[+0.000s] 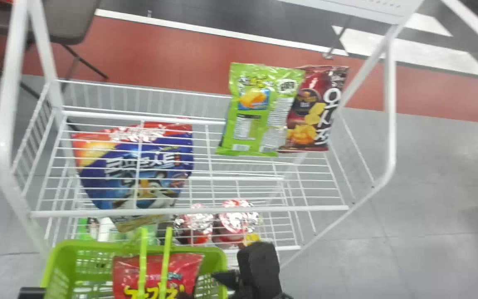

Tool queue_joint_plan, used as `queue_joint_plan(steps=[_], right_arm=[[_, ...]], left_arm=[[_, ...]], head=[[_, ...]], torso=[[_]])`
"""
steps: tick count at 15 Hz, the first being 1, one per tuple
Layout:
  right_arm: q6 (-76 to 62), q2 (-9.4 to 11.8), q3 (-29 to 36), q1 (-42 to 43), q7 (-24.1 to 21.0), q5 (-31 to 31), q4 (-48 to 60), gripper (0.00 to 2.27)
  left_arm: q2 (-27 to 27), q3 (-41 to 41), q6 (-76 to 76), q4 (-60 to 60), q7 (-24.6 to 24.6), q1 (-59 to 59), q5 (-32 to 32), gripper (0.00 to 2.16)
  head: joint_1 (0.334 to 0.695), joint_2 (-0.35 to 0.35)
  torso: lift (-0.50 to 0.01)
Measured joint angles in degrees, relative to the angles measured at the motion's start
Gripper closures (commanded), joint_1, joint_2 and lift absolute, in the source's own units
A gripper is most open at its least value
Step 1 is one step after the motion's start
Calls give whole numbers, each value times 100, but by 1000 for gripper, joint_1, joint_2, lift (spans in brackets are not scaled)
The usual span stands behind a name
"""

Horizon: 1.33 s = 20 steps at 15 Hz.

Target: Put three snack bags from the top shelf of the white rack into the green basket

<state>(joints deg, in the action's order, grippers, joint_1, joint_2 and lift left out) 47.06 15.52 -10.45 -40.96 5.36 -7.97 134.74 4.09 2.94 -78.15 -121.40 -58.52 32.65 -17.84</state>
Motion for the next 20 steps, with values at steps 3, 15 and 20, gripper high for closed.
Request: queue_joint_plan(steps=[3, 15, 20], right_arm=[[-1542, -103, 312, 94, -73, 106, -233, 66], [-4374, -791, 821, 2705, -660, 427, -3142, 90], [-4224, -928, 813, 3732, -591, 724, -4228, 890]], left_arm=[[4, 6, -31, -18, -11, 35, 1, 2148], [15, 45, -105, -19, -21, 43, 35, 2148], [27, 27, -109, 10, -9, 4, 48, 2148]], head=[[695, -350], [695, -350], [695, -350]], torso=[[0], [0], [0]])
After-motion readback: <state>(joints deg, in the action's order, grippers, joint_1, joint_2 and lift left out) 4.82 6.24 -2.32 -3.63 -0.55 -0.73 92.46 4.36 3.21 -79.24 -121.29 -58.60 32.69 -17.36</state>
